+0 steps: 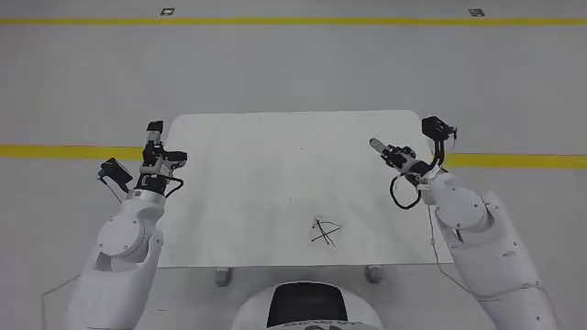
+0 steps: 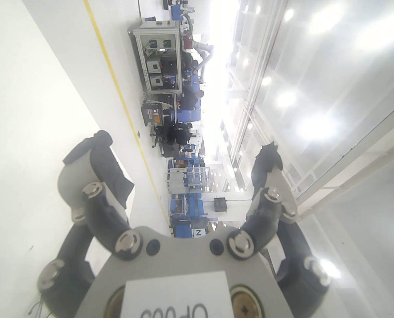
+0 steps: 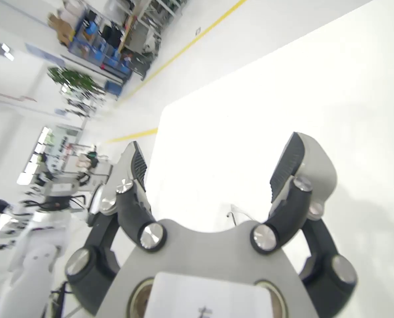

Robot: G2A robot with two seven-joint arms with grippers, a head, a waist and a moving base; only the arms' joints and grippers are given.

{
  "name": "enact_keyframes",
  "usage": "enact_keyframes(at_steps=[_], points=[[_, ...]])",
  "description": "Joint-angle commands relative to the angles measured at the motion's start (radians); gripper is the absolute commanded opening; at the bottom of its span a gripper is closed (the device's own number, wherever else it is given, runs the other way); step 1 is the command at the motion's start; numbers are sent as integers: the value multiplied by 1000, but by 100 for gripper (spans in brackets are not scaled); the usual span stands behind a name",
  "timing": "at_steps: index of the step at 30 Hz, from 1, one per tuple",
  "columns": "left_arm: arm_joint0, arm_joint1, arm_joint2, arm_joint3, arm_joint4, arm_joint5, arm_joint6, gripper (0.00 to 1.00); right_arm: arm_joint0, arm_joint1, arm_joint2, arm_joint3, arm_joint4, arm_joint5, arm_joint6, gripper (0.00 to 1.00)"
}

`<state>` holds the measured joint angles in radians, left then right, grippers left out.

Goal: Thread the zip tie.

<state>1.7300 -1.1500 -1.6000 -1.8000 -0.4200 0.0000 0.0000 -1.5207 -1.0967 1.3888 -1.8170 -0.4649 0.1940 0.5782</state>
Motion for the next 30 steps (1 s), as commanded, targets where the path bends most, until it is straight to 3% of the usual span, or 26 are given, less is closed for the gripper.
enact_keyframes(at_steps=[1,5,21,27,30], points=[[0,0,0,0,0,0,0,100,40,2,-42,11,-86,-4,80,100],[0,0,0,0,0,0,0,100,77,3,-106,31,-162,-51,165,100],[0,0,0,0,0,0,0,100,81,5,-111,25,-194,-67,175,100],[0,0,0,0,0,0,0,100,154,8,-181,16,-326,-94,351,100],[0,0,0,0,0,0,0,100,206,2,-252,26,-382,-93,444,100]])
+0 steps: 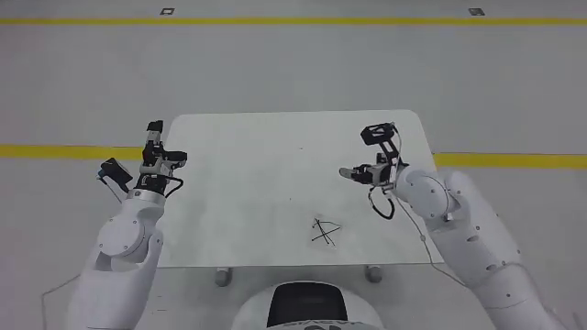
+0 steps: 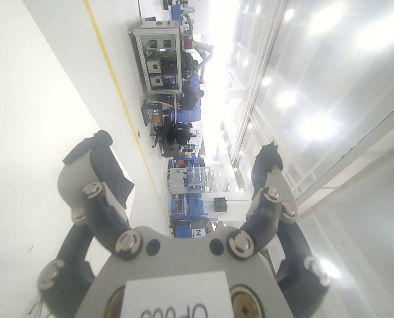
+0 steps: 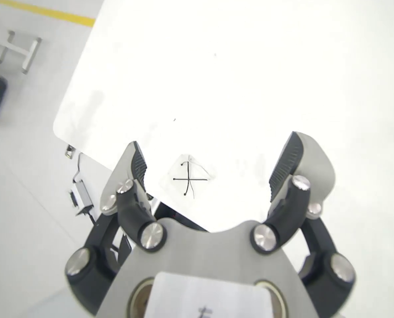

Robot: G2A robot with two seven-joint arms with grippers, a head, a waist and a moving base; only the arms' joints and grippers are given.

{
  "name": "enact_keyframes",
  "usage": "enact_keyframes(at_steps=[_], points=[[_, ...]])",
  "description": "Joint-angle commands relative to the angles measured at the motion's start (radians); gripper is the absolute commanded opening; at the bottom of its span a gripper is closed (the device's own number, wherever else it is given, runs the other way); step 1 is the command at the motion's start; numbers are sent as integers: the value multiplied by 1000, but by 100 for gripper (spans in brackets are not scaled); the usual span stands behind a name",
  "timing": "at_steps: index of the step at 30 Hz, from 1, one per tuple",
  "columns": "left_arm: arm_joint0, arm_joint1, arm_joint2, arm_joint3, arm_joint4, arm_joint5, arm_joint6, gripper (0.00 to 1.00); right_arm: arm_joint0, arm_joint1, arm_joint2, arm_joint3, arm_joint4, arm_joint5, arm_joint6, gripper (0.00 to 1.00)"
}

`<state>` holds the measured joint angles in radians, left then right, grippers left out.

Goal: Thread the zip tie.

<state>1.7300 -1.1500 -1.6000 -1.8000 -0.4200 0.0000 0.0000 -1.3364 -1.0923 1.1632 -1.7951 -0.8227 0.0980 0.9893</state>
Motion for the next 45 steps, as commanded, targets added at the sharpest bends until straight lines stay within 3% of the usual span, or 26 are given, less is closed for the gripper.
enact_keyframes(at_steps=[1,6,19,22,27,36,45], points=[[0,0,0,0,0,0,0,100,35,-5,-47,11,-33,7,51,100],[0,0,0,0,0,0,0,100,120,-24,-173,82,-63,-33,197,100],[0,0,0,0,0,0,0,100,120,-24,-173,82,-63,-33,197,100],[0,0,0,0,0,0,0,100,139,-30,-231,82,-94,-103,223,100],[0,0,0,0,0,0,0,100,221,-63,-341,154,-75,-111,264,100],[0,0,0,0,0,0,0,100,337,-139,-504,353,1,-60,265,100],[0,0,0,0,0,0,0,100,340,-141,-507,357,3,-60,265,100]])
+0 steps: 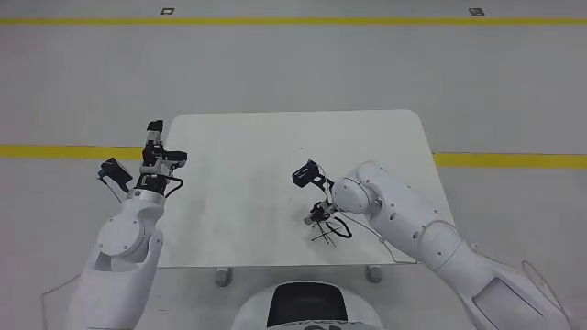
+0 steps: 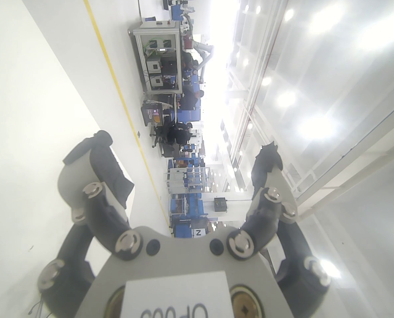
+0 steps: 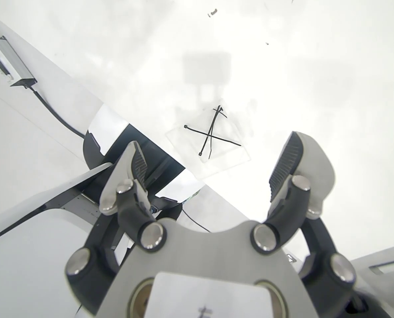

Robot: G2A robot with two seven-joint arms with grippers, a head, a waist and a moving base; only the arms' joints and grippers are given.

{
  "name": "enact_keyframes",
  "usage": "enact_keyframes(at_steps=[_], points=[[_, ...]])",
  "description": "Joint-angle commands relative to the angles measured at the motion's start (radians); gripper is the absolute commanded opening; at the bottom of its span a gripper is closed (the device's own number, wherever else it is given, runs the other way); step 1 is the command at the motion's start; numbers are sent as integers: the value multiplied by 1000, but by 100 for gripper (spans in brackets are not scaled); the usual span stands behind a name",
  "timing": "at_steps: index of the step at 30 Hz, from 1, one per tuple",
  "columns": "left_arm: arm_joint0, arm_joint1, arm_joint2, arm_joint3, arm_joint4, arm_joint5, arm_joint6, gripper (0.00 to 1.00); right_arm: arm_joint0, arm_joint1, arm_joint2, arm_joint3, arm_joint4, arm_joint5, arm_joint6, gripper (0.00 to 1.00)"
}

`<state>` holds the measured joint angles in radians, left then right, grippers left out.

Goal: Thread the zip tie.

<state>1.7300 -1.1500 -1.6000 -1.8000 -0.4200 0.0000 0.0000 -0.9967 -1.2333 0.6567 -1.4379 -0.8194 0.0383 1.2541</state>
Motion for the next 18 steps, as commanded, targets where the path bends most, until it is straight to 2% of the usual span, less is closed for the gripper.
enact_keyframes(at_steps=[1,6,14,18], points=[[0,0,0,0,0,0,0,100,0,0,0,0,0,0,0,100],[0,0,0,0,0,0,0,100,-5,0,-6,-4,-15,2,-3,100],[0,0,0,0,0,0,0,100,-21,0,-22,-82,-62,92,136,100],[0,0,0,0,0,0,0,100,-18,0,-44,-76,-49,156,136,100]])
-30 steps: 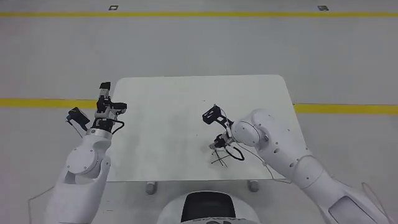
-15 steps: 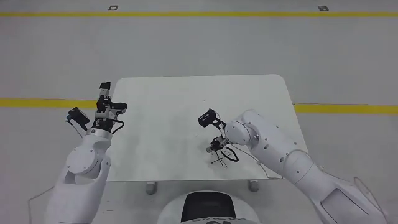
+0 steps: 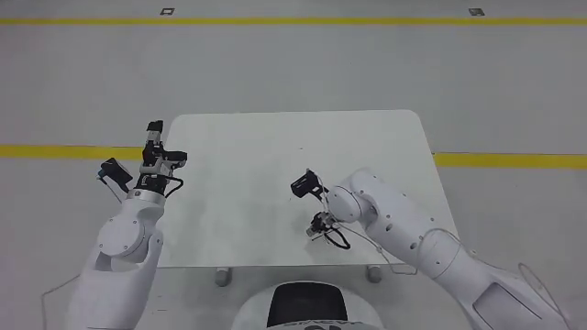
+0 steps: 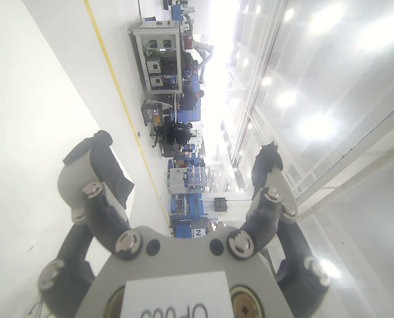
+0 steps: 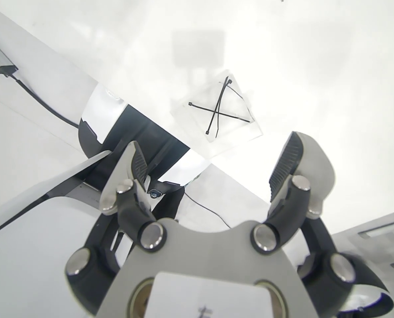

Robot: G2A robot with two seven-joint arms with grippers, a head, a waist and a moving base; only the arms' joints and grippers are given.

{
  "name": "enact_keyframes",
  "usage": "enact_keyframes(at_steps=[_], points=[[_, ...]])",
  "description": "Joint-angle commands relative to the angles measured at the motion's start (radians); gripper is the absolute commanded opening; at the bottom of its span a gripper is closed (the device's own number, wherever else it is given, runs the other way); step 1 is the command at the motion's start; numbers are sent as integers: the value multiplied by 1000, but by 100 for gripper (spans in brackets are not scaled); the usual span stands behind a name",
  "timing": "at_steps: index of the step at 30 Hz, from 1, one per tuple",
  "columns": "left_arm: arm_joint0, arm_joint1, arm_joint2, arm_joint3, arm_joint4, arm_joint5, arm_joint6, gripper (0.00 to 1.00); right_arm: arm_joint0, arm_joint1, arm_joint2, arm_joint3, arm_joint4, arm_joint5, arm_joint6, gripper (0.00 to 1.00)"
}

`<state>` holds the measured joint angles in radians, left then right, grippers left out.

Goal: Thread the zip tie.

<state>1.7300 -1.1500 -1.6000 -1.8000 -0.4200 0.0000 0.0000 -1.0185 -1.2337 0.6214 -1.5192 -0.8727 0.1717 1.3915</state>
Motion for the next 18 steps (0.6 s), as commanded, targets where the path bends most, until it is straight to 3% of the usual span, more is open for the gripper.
enact_keyframes(at_steps=[1,4,14,18], points=[[0,0,0,0,0,0,0,100,6,0,-17,13,8,45,-1,100],[0,0,0,0,0,0,0,100,26,0,-45,30,20,79,-1,100],[0,0,0,0,0,0,0,100,23,0,-45,33,19,77,-9,100],[0,0,0,0,0,0,0,100,18,-5,-42,72,29,53,-48,100]])
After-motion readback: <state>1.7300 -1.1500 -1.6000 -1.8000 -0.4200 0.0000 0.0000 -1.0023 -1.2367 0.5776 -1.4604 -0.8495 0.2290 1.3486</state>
